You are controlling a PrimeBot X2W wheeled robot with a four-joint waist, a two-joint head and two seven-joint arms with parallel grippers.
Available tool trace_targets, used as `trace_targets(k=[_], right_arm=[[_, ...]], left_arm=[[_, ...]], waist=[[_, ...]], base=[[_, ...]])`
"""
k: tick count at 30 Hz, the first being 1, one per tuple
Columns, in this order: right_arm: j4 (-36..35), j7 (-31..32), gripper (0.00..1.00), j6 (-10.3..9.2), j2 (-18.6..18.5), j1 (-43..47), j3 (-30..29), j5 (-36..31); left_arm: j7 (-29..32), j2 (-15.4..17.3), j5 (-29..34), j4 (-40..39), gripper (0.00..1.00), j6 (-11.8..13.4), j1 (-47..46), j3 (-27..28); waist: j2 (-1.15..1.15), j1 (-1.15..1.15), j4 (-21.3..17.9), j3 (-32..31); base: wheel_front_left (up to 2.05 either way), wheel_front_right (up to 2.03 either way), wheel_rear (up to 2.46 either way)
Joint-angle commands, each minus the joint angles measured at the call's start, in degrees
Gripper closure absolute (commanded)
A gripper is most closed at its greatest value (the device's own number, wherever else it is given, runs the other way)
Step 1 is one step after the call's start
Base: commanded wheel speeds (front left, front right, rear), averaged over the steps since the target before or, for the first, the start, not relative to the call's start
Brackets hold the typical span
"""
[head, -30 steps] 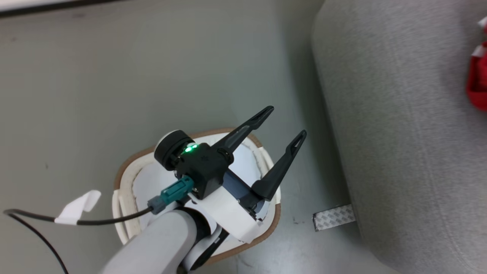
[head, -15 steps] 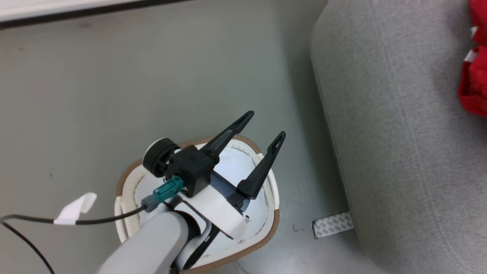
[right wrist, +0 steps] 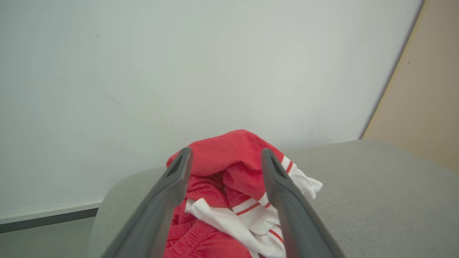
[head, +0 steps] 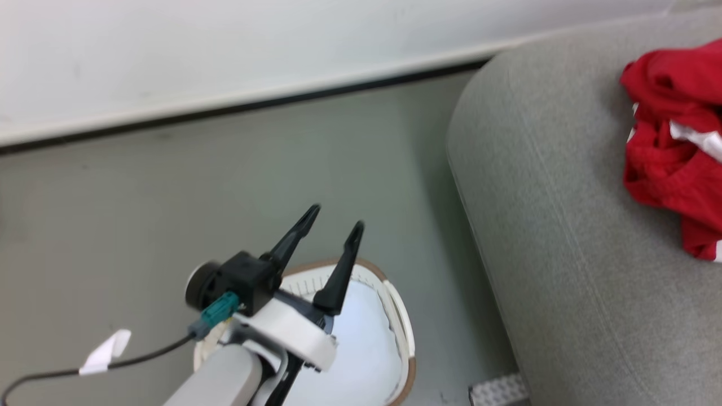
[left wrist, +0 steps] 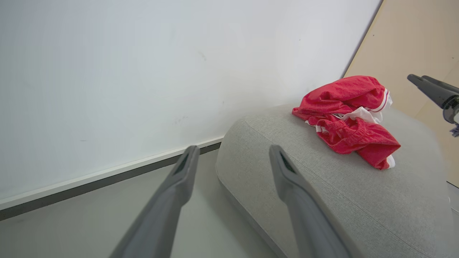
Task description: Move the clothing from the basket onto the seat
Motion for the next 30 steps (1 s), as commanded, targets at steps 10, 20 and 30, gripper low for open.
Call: trace_targets(k=[10,20,30], right_arm=[[-16.4,-0.1,0.00,-0.13,5.0,15.7,5.3,-2.5],[-21.2,-0.1,0.00,-0.13,10.1,26.1,9.2,-4.0],[-20.5,-0.1,0.00,-0.13,12.4,33.0,11.7,-5.0]], left_arm=[[-3.9,-0.2,-3.4,6.7,0.00,3.8,10.6,5.2],[-4.2,-1.8,-0.6,5.4,0.00,5.6,18.9,13.7],[-4.2,-6.0,3.7,5.1,0.00,3.0,25.9,21.6]], waist=[[0.00,0.01,3.9,-15.0],[0.00,0.01,7.2,-19.5],[0.00,0.01,9.5,-21.7]], base=[[0.00,0.00,0.00],[0.00,0.00,0.00],[0.00,0.00,0.00]])
